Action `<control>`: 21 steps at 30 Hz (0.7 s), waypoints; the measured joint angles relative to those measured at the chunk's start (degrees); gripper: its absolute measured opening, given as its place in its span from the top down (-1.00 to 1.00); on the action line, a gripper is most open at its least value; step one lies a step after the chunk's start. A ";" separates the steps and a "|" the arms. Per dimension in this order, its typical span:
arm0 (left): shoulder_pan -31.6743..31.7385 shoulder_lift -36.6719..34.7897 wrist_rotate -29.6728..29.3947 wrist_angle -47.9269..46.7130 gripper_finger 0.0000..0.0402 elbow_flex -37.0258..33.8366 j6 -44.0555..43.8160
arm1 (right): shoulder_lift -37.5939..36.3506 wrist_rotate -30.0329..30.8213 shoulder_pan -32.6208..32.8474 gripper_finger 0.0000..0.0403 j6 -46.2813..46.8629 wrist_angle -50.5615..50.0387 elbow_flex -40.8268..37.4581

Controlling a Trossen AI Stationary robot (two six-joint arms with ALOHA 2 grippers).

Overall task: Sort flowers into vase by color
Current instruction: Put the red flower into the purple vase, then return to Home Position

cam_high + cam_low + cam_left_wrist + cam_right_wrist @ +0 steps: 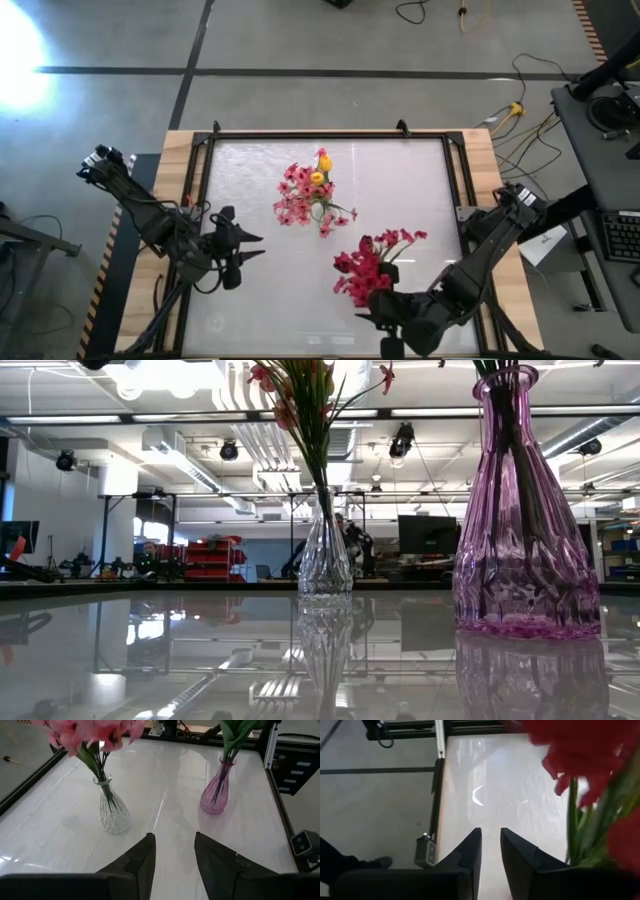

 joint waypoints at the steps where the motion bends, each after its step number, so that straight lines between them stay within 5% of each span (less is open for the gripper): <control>1: 0.00 0.00 0.00 -0.08 0.39 0.40 0.27 | -0.09 0.14 0.32 0.64 0.01 0.15 0.00; 13: 0.00 0.08 -0.71 -0.09 0.39 4.90 3.04 | -0.33 -0.09 2.05 0.68 -2.00 8.88 -5.13; 21: 0.00 0.19 -0.66 0.64 0.39 5.58 2.57 | -5.21 5.80 3.51 0.74 -5.29 19.57 -11.43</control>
